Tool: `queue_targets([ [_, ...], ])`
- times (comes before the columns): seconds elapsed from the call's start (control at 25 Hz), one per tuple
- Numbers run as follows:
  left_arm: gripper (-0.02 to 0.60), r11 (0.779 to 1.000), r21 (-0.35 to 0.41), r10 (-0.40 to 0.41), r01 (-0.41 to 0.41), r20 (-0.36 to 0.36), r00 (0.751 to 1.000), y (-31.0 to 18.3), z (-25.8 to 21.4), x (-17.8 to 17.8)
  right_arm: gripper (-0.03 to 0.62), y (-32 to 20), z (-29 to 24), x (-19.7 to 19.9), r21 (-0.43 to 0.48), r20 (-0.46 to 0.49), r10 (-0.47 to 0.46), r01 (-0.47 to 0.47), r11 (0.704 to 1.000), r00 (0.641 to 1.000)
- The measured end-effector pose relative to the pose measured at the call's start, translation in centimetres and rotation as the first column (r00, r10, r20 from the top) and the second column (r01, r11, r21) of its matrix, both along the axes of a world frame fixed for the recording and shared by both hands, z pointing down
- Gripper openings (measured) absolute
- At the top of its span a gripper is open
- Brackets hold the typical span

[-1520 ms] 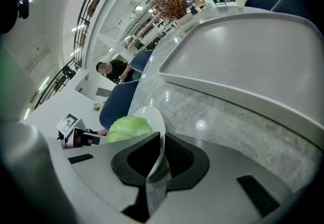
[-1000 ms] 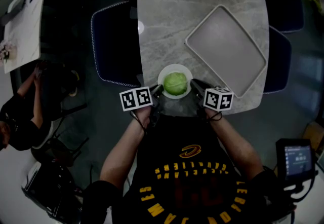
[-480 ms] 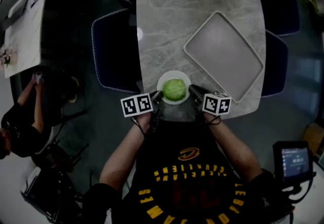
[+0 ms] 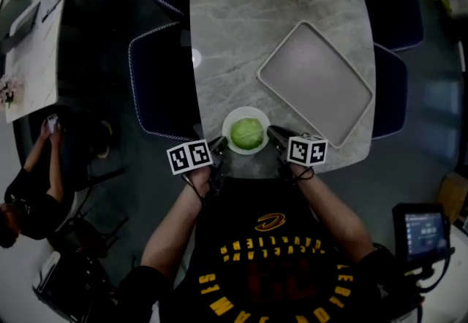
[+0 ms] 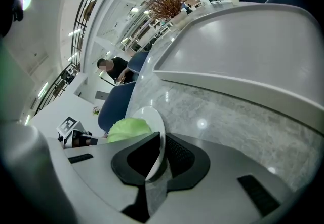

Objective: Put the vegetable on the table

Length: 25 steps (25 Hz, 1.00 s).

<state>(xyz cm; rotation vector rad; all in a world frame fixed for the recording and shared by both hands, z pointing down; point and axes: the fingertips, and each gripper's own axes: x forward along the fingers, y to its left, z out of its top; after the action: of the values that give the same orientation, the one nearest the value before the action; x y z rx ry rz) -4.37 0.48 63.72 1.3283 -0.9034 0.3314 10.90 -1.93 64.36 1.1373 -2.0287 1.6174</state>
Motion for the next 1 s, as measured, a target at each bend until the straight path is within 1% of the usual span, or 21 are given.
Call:
queue_targets([
  [0.12,0.035,1.000,0.008,0.010,-0.010,0.004,1.000,0.1,-0.7,-0.2,0.037,0.1,-0.3,0.2,-0.004,-0.008,0.022,-0.022,1.000,1.000],
  [0.24,0.035,1.000,0.023,-0.009,0.009,-0.007,1.000,-0.2,-1.4,-0.2,0.037,-0.2,-0.4,1.2,0.002,-0.034,0.057,-0.057,0.998,0.998],
  [0.36,0.035,0.998,0.059,-0.026,0.029,-0.049,0.998,-0.8,-3.5,0.1,0.037,-0.7,-1.7,2.5,0.022,-0.042,0.107,-0.106,0.994,0.993],
  [0.48,0.035,0.993,0.113,-0.025,0.036,-0.095,0.995,-1.8,-6.2,1.0,0.037,-1.3,-3.9,3.6,0.060,-0.013,0.159,-0.158,0.986,0.987],
  [0.56,0.035,0.987,0.161,0.002,0.014,-0.099,0.995,-2.6,-7.9,1.8,0.035,-1.8,-5.7,4.1,0.093,0.030,0.189,-0.191,0.977,0.981],
  [0.6,0.035,0.981,0.192,0.027,-0.009,-0.093,0.995,-3.0,-8.7,2.3,0.018,-2.1,-6.7,4.2,0.110,0.052,0.204,-0.209,0.972,0.978],
  [0.64,0.035,0.974,0.225,0.057,-0.037,-0.083,0.995,-3.4,-9.7,2.9,0.005,-2.3,-7.8,4.5,0.127,0.073,0.219,-0.227,0.966,0.973],
  [0.68,0.035,0.963,0.261,0.087,-0.066,-0.071,0.994,-3.9,-10.7,3.5,0.005,-2.6,-8.9,4.7,0.145,0.092,0.233,-0.244,0.959,0.968],
  [0.76,0.035,0.935,0.336,0.140,-0.117,-0.044,0.989,-4.9,-12.9,4.7,0.005,-3.0,-11.4,5.2,0.185,0.123,0.254,-0.274,0.944,0.959],
  [0.88,0.035,0.877,0.443,0.213,-0.184,-0.016,0.977,-6.1,-16.6,6.9,0.005,-3.7,-15.3,5.9,0.272,0.132,0.258,-0.285,0.919,0.957],
  [1.0,0.035,0.809,0.536,0.281,-0.241,0.007,0.960,-7.0,-20.4,9.3,0.005,-4.7,-19.1,6.1,0.364,0.119,0.246,-0.273,0.891,0.962],
])
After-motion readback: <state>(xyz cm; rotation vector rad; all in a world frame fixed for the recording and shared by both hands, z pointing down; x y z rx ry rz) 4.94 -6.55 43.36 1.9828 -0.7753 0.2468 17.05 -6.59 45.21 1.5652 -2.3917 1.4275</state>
